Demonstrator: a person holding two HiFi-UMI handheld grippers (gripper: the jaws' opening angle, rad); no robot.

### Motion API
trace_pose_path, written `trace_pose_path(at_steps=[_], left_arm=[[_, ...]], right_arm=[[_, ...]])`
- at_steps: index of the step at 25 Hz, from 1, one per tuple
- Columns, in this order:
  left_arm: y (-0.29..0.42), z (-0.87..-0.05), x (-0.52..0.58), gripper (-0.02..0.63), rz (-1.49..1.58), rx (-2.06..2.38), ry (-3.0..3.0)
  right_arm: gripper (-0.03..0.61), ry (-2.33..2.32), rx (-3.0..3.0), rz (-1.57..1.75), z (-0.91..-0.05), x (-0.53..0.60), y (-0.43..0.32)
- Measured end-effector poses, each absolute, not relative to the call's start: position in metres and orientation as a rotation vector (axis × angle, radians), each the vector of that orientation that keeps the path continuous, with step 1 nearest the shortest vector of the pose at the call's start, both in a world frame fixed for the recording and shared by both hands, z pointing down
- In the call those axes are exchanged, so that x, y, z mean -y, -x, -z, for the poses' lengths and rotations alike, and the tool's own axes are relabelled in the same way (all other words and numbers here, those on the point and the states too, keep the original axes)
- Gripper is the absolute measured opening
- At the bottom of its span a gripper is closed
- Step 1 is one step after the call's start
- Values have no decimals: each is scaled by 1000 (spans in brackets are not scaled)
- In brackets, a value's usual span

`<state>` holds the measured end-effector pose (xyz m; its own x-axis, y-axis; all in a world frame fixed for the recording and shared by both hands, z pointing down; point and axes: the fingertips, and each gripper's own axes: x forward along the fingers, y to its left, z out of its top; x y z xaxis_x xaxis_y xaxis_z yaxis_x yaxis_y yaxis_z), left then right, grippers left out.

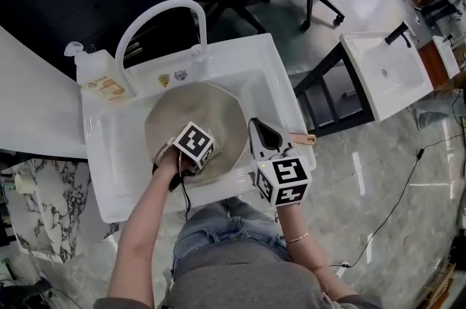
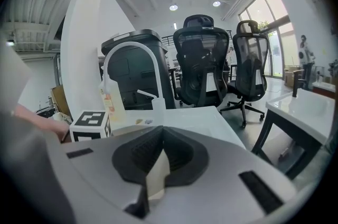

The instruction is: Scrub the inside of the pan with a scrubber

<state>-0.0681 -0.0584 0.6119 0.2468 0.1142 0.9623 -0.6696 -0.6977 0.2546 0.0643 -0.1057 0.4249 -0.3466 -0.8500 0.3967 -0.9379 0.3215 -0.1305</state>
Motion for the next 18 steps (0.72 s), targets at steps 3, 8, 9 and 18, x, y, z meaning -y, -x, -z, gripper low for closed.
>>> trace_pose_path(at_steps=[3,8,9,18], left_arm=[[80,-617,59,64,-1627,487,-1863],[98,-619,64,66,-1756,472,-1848],[102,-620,66,66,-1769,475,-1847],[131,-623,89,67,-1902,570,-1845]], right_arm=[[11,-1617,2334,-490,-424,110,-62],[11,-1605,2334,-491,-424,117,-57],[11,-1602,2334,-492,-425,118,-55],[11,-1568,2334,-495,-430,127,-43]])
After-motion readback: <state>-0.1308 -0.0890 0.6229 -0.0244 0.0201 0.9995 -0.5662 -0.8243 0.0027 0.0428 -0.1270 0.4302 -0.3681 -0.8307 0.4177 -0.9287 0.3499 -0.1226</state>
